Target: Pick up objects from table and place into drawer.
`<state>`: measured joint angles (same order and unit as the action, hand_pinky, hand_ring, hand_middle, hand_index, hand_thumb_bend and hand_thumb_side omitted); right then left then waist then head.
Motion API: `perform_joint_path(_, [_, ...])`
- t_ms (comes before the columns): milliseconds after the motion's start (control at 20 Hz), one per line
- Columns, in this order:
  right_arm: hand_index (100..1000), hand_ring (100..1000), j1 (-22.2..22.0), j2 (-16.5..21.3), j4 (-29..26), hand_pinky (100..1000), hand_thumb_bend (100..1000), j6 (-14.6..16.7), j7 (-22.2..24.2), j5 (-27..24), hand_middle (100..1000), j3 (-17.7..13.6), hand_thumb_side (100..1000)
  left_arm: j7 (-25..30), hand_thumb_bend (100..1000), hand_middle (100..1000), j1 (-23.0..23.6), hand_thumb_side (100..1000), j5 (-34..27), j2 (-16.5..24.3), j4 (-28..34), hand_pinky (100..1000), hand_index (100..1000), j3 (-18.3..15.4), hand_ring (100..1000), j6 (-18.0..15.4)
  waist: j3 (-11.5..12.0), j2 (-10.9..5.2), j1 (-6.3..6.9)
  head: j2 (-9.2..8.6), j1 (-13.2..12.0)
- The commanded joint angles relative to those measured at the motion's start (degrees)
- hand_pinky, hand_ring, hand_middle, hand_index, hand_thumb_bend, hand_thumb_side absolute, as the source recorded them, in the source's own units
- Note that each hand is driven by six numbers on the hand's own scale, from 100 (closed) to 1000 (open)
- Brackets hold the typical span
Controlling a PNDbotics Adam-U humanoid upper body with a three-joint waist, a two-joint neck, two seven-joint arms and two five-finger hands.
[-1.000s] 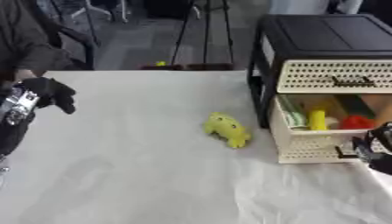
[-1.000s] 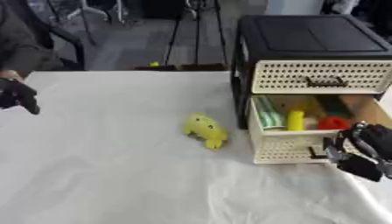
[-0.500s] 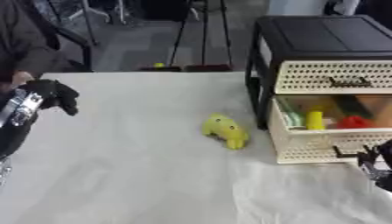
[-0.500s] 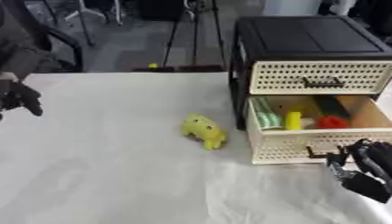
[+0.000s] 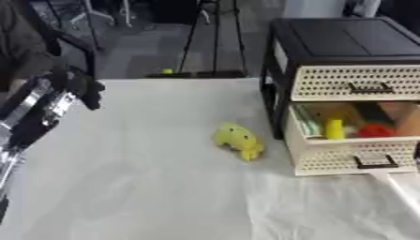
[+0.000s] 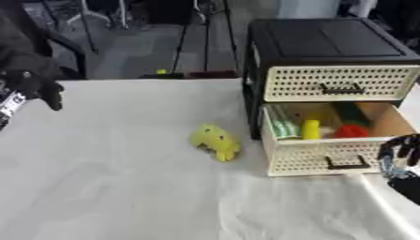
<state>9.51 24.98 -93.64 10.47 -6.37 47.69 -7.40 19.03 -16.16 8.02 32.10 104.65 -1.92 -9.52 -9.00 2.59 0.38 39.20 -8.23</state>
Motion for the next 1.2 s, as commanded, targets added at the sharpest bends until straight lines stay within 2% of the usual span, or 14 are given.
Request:
perform_joint_path(50, [730, 428, 1.5, 1.8, -2.1, 262, 100, -1.3, -3.0, -1.4, 451, -1.0, 855, 0.2, 158, 515, -4.5, 797, 4.8, 3.8, -3.5, 530, 698, 2.7, 529, -1.5, -0.5, -0.51, -0.29, 0.07, -0.7])
perform_joint_path(300, [736, 418, 3.0, 2.5, -3.8, 257, 100, -2.2, -5.3, -2.0, 438, -1.5, 835, 2.3, 269, 561, -12.6, 712, 13.9, 6.1, -13.3, 560, 736, 7.9, 571, -6.6, -2.6, -0.37, -0.68, 0.04, -1.8])
perform_joint_path(550, [739, 413, 4.9, 2.7, -5.2, 257, 100, -2.0, -6.3, -3.0, 432, -0.9, 826, 4.2, 321, 609, -20.0, 621, 21.5, 4.2, -25.2, 581, 753, 11.1, 610, -12.7, -5.3, 0.03, -1.21, -0.21, -3.0])
perform_joint_path(750, [740, 412, 6.4, 2.2, -5.7, 256, 100, -1.1, -5.9, -3.9, 431, 0.3, 824, 4.7, 351, 630, -25.1, 540, 27.6, 1.6, -33.8, 592, 763, 12.1, 630, -17.5, -7.9, 0.7, -1.54, -0.67, -4.2])
perform_joint_path(950, [741, 413, 7.8, 1.3, -6.2, 258, 100, -0.2, -5.2, -4.8, 432, 1.2, 824, 4.4, 352, 636, -28.7, 494, 32.3, -1.4, -41.1, 602, 767, 12.3, 641, -20.9, -10.4, 1.62, -1.63, -1.26, -5.1])
perform_joint_path(1200, [742, 414, 9.0, 0.4, -6.5, 258, 100, 0.4, -4.5, -5.5, 433, 1.8, 825, 4.1, 375, 649, -30.6, 450, 36.1, -4.6, -45.8, 612, 768, 12.8, 657, -24.0, -12.5, 2.63, -1.68, -2.02, -5.7])
